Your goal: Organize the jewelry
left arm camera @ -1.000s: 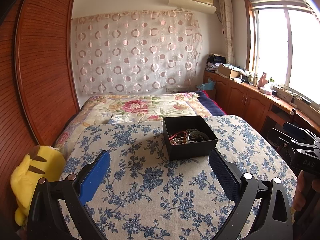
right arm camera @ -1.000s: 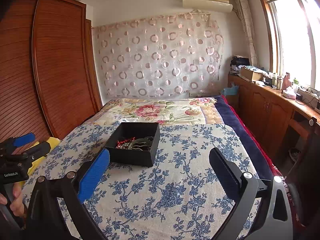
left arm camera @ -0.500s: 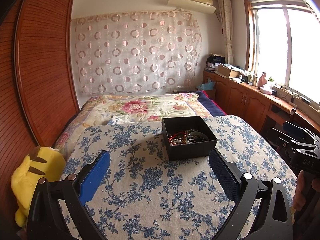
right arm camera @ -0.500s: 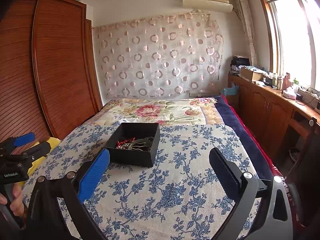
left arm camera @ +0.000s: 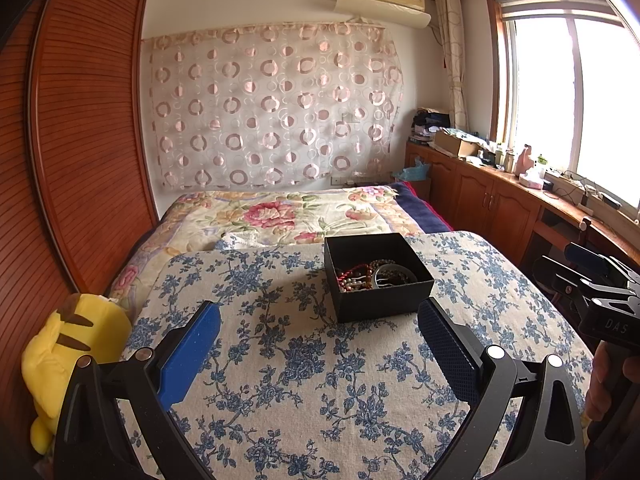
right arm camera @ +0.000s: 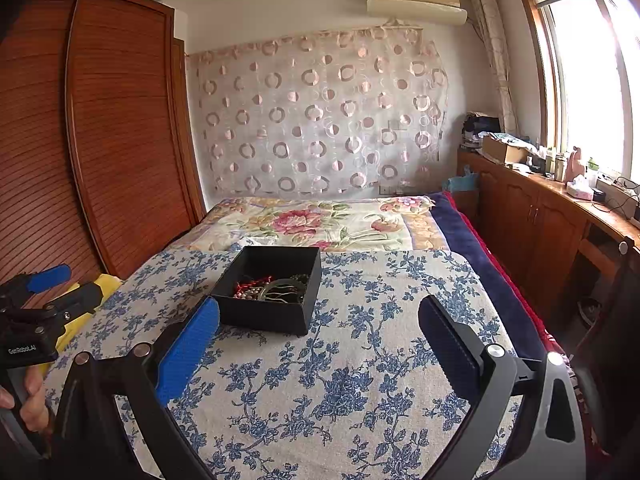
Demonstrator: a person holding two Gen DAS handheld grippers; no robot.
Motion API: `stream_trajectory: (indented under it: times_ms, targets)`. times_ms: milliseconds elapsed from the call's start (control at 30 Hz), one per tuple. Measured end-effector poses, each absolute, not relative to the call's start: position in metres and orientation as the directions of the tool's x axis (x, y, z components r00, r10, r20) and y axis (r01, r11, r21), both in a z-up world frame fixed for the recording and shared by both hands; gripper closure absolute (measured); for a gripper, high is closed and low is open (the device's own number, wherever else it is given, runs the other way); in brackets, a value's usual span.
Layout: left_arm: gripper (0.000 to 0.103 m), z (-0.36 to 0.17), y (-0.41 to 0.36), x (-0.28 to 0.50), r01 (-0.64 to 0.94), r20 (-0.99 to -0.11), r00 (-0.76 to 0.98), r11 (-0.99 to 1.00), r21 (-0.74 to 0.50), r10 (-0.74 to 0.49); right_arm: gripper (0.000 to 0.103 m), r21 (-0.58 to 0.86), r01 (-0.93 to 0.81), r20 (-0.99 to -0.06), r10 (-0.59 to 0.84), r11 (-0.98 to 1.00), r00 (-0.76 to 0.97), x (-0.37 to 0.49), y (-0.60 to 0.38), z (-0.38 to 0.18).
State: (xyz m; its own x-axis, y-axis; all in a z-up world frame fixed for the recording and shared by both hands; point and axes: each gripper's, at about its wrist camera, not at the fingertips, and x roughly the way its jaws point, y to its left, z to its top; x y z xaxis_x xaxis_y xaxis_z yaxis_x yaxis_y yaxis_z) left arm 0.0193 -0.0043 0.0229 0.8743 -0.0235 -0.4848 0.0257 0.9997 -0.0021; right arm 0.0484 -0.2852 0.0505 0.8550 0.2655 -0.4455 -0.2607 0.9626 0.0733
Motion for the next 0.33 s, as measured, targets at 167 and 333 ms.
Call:
stream_trajectory:
  times_ms: [167, 333]
  targets:
    - [0.008, 0.0241, -0.0046, 0.0192, 0.022, -0.484, 0.875, 1.0, 0.0, -0.019, 0.002, 0.074, -0.261, -0.446, 0.266, 0.963, 0.854, 0.0484, -0.2851, 0.0505]
    - [0.008, 0.0275, -0.0046, 0.0196, 0.018, -0.486, 0.874, 1.0, -0.004, -0.018, 0.002, 0.073, -0.26, -0.446, 0.265, 0.963, 0.855, 0.0483, -0.2851, 0.0504]
